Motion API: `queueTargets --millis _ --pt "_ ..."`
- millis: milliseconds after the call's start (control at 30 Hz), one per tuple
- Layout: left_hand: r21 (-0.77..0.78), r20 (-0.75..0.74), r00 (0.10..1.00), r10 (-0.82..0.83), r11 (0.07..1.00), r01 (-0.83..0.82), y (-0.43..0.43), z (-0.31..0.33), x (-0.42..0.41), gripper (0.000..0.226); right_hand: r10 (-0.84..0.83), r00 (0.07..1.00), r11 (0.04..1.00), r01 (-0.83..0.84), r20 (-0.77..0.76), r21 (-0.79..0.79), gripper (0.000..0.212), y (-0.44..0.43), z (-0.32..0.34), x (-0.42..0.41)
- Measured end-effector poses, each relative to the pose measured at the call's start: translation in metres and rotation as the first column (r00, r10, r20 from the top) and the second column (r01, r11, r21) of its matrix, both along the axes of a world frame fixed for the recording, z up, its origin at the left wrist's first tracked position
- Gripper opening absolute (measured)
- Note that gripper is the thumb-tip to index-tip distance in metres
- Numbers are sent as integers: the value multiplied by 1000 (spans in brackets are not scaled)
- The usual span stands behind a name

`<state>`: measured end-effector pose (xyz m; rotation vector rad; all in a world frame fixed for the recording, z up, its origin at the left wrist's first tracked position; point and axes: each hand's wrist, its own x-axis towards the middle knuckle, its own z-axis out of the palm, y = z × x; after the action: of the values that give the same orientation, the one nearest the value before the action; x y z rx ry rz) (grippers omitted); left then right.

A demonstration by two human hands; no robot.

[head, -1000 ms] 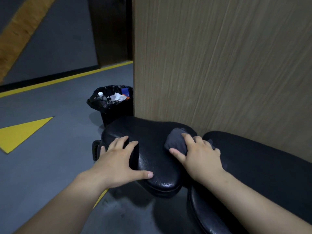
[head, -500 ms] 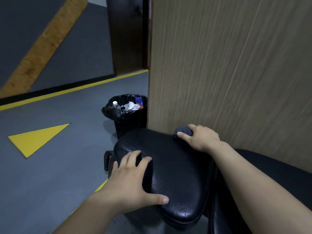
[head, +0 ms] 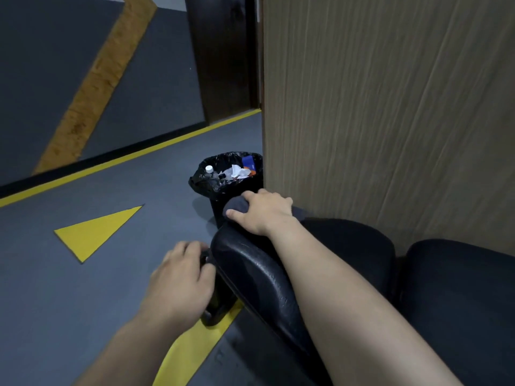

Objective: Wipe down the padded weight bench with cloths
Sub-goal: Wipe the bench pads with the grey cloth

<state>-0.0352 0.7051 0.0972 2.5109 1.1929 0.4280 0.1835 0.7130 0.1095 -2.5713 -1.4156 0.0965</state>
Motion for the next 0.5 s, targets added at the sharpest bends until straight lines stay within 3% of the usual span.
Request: queueTargets --millis 300,500 --pt "100 -100 995 7 995 3 10 5 -23 69 108 984 994 -111 141 18 63 13 -11 -67" --pt "107 -100 995 3 994 8 14 3 -32 65 53 982 996 -64 181 59 60 -15 -18 -96"
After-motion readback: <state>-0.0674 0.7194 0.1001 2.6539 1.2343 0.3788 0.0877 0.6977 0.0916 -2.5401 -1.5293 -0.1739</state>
